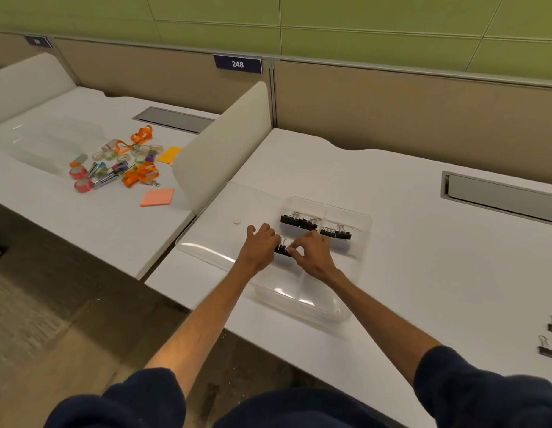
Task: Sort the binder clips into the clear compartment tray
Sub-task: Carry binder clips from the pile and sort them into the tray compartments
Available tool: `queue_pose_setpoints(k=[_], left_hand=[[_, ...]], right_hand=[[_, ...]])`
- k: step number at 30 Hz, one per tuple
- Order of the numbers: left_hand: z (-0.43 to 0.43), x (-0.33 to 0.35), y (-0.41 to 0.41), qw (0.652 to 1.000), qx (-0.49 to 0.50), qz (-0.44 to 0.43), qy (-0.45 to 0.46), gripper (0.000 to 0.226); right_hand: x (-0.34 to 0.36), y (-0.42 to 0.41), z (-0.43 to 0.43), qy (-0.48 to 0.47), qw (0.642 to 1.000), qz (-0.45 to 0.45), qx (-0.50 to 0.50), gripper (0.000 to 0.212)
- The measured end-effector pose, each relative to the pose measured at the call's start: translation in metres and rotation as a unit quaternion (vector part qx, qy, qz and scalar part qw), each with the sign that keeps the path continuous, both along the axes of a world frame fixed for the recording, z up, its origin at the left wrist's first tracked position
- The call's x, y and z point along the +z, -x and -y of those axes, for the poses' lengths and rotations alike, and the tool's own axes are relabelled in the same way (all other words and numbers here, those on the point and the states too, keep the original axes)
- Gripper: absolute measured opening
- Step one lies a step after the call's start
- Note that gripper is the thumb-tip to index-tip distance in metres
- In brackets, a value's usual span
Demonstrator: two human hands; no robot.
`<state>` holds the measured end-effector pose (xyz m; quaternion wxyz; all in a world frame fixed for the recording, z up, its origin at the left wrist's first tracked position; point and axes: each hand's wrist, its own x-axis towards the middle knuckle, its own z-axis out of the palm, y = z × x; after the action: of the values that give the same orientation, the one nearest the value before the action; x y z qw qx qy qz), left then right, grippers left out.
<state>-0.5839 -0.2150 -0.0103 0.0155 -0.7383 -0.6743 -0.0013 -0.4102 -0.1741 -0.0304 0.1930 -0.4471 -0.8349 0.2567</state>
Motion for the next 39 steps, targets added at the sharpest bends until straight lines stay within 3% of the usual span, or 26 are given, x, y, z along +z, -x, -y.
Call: queue_pose_setpoints(k=[5,13,22,32,39], left_hand=[[-0.002,-0.001,-0.008,0.999,-0.003,0.03,-0.028,0.035],[-0.017,0.004,-0.055,0.995,-0.004,0.05,-0.087,0.026],[-0.038,-0.002,-0.125,0.986,-0.07,0.086,-0.126,0.015],[-0.042,-0.008,-0.232,0.964,-0.158,0.146,-0.157,0.017],[-0.032,-0.022,-0.303,0.954,-0.211,0.178,-0.119,0.017]], right_hand=[[0.004,-0.011,0.001,-0.015,0.999,-0.039,-0.031,0.016],[0.008,-0.056,-0.011,-0.065,0.988,-0.067,-0.12,0.016],[0.01,-0.135,-0.005,-0.068,0.967,-0.072,-0.233,0.017],[-0.006,-0.25,0.035,-0.037,0.92,-0.081,-0.382,0.017],[-0.019,-0.325,0.07,-0.013,0.885,-0.082,-0.459,0.014]])
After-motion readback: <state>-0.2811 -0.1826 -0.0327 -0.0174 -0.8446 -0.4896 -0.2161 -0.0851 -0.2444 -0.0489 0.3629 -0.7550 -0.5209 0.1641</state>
